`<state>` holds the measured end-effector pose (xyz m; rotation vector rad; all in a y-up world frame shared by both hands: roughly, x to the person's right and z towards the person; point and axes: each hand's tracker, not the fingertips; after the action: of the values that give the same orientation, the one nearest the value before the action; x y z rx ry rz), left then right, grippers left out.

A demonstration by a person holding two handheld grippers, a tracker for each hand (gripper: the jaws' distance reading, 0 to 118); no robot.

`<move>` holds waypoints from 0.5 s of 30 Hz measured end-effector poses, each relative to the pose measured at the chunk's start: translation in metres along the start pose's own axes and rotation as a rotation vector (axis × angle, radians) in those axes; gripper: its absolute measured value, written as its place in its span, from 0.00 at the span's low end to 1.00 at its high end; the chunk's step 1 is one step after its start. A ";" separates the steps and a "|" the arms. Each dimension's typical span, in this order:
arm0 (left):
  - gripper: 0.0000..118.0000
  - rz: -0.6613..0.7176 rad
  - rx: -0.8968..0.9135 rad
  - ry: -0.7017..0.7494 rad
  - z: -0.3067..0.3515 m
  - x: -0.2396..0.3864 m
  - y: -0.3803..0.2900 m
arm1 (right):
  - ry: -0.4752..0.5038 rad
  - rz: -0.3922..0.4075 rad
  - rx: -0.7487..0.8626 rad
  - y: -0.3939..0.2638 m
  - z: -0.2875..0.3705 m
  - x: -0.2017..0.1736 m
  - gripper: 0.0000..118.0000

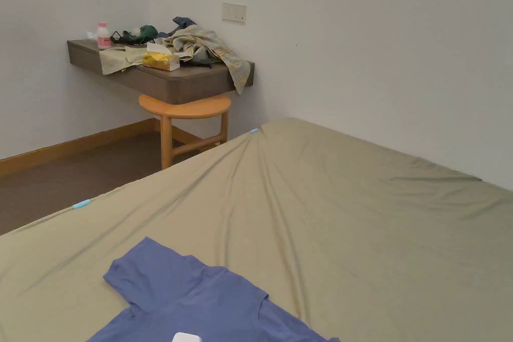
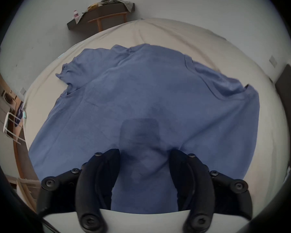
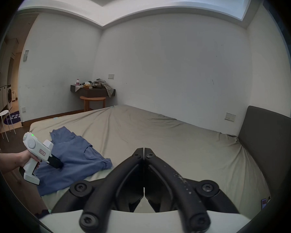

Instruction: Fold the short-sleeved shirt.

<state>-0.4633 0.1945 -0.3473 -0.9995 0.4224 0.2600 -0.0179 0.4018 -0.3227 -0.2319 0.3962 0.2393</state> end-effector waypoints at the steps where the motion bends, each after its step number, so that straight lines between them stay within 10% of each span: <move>1: 0.05 0.012 0.004 -0.034 0.006 -0.002 0.001 | -0.005 0.000 -0.001 0.000 0.000 0.002 0.00; 15: 0.00 0.107 0.337 -0.313 0.179 0.027 0.019 | -0.082 -0.145 0.171 0.019 0.081 0.047 0.00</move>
<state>-0.4067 0.3578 -0.2899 -0.5934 0.2232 0.4204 0.0476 0.4498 -0.2724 -0.0818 0.3149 0.0719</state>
